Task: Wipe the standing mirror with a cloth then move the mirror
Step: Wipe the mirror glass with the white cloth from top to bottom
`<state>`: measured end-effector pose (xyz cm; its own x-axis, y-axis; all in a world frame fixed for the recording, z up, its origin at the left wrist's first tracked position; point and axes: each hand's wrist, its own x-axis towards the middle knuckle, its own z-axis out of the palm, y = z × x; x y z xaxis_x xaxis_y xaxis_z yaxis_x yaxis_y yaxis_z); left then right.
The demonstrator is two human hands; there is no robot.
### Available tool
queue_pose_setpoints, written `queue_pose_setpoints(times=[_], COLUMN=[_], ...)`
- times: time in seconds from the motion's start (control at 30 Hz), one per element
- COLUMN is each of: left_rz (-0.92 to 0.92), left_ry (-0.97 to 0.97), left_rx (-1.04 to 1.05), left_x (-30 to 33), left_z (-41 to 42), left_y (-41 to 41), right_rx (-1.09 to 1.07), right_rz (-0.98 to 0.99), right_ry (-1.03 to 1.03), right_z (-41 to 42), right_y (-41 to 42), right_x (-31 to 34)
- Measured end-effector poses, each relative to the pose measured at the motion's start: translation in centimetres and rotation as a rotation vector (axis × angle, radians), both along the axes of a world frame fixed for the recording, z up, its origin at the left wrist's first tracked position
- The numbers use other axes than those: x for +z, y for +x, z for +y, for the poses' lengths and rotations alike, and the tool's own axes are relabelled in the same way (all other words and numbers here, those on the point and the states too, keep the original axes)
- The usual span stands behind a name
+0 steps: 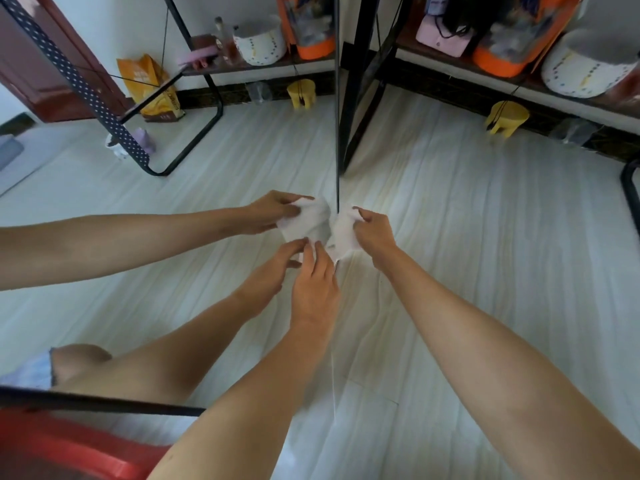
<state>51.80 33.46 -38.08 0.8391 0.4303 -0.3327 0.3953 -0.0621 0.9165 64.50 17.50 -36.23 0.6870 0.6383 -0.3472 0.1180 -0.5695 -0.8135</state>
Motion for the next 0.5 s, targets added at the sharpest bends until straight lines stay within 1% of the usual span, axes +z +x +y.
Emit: queue_pose_setpoints(times=[0.07, 0.17, 0.23, 0.27, 0.33, 0.4, 0.5], left_rz=[-0.145, -0.484, -0.633, -0.636, -0.554, -0.461, -0.312], left_ry=[0.056, 0.046, 0.077, 0.058, -0.076, -0.142, -0.153], left_rx=[0.119, 0.261, 0.228, 0.174, 0.096, 0.099, 0.047], left_x=[1.2, 3.7, 4.3, 4.6, 3.3, 1.1, -2.6], left_z=[0.3, 0.0, -0.6, -1.2, -2.3, -3.1, -3.6], left_y=[-0.3, -0.9, -1.5, -1.8, -2.0, -2.3, -2.1], right_rx=[-0.047, -0.053, 0.058, 0.127, 0.189, 0.156, 0.119], right_rz=[-0.075, -0.208, -0.237, -0.239, -0.175, -0.044, 0.049], right_ry=[0.154, 0.447, 0.593, 0.614, 0.584, 0.515, 0.337], right_z=[-0.1, -0.1, -0.1, -0.2, -0.3, -0.4, -1.2], right_y=[0.0, -1.3, -2.6, -3.2, -3.8, -4.0, -4.0], right_x=[1.8, 5.1, 6.0, 5.9, 4.6, 1.9, -2.6])
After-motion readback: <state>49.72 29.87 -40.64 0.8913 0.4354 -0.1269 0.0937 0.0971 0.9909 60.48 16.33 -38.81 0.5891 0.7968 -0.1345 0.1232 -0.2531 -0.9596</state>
